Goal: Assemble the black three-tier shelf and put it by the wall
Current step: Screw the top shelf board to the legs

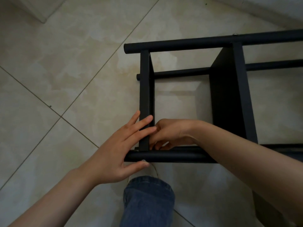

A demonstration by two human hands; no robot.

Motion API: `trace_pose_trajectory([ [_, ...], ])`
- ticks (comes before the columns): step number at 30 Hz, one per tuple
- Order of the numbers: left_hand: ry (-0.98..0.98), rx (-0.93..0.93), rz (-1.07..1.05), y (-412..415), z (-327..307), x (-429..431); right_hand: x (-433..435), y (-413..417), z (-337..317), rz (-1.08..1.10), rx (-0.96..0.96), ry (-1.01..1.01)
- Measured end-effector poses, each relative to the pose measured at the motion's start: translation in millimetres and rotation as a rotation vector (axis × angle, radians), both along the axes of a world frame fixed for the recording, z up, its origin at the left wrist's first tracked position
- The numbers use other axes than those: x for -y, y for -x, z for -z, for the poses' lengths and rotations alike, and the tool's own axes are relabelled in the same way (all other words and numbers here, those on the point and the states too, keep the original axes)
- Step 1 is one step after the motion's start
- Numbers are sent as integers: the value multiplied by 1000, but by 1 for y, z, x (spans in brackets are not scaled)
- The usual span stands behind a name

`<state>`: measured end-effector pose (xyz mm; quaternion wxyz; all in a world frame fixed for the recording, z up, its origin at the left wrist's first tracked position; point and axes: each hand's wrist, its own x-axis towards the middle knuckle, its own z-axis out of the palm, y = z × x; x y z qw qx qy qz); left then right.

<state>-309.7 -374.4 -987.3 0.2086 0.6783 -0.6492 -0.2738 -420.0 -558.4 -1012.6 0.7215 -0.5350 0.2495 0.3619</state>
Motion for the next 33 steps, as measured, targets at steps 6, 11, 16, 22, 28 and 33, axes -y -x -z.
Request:
trace_pose_trajectory([
  [6, 4, -8, -1, 0, 1, 0, 7, 3, 0, -34, -28, -31],
  [11, 9, -15, -3, 0, 2, 0, 1, 0, 1, -33, -19, 4],
  [16, 11, -10, 0, 0, 3, 0, 8, 3, 0, -49, -39, -59],
  [22, 15, -6, 0, 0, 4, -1, 4, 1, 2, -40, -25, -24],
  [28, 22, -11, -2, 0, 5, 0, 4, 1, 0, -43, -8, -29],
  [33, 19, -10, -9, 0, 3, 0, 2, 0, 1, -42, -9, -8],
])
